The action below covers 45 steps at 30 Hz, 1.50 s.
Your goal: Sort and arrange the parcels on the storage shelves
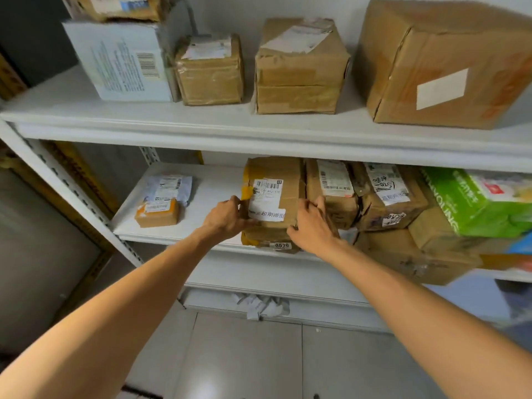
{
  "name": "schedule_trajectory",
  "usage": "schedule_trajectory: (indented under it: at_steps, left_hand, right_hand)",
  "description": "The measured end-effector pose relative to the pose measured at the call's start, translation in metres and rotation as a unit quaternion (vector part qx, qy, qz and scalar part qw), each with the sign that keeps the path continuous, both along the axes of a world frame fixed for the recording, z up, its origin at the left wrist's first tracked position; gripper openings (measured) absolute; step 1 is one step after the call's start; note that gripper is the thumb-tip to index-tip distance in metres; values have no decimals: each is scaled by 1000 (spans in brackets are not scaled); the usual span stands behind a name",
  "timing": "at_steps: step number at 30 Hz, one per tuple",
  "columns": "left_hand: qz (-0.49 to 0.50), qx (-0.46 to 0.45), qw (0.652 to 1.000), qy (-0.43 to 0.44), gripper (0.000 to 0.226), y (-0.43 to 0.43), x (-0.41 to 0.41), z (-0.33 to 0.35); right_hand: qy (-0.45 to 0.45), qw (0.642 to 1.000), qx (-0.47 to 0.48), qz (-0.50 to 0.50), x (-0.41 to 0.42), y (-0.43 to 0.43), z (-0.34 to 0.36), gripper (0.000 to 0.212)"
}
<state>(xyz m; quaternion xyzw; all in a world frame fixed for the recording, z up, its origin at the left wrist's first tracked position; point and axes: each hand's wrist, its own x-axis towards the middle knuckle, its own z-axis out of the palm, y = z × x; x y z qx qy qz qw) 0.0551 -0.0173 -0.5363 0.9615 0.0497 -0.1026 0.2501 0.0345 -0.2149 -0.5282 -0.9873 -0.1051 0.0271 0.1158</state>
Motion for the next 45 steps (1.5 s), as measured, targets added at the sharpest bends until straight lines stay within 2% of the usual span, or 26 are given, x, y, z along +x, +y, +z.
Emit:
schedule_trajectory:
  at_steps: [3,9,13,16,18,21,22,26,31,35,39,45]
  left_hand:
    - [27,-76,997,17,70,-5,2,-5]
    - [83,-181,980,30,63,-9,0,-11]
    - [118,-229,965,39,62,-7,1,-19]
    - [142,-265,953,46,59,-6,-3,-27]
    - [149,-277,947,64,68,-1,-6,-30]
    - [144,-278,944,107,99,8,-6,-33]
    - [137,-287,940,123,102,10,-6,-33]
    - [100,-343,920,158,89,16,-2,-36]
    - [87,-423,889,154,100,18,-2,-44]
    - [75,-441,881,153,104,24,-2,-49]
    - [71,-452,879,134,105,25,-4,-55]
    - [56,-451,885,95,102,26,-8,-63]
  right_hand:
    - [8,1000,18,-3,-3,4,-6,62]
    - [43,992,121,-14,-9,11,-19,76]
    - [29,974,211,-82,-10,17,-18,68]
    - [50,950,270,-148,-2,15,-21,53]
    - [67,937,293,-180,3,13,-26,44]
    - [124,926,295,-201,7,14,-33,40]
    - [132,929,284,-198,6,15,-34,40]
    - [103,942,257,-190,6,13,-41,38]
    - [94,934,279,-202,9,19,-46,39]
    - [113,924,298,-211,12,25,-49,52]
    - [127,917,324,-194,17,29,-53,87]
    - [131,911,347,-183,17,25,-58,87]
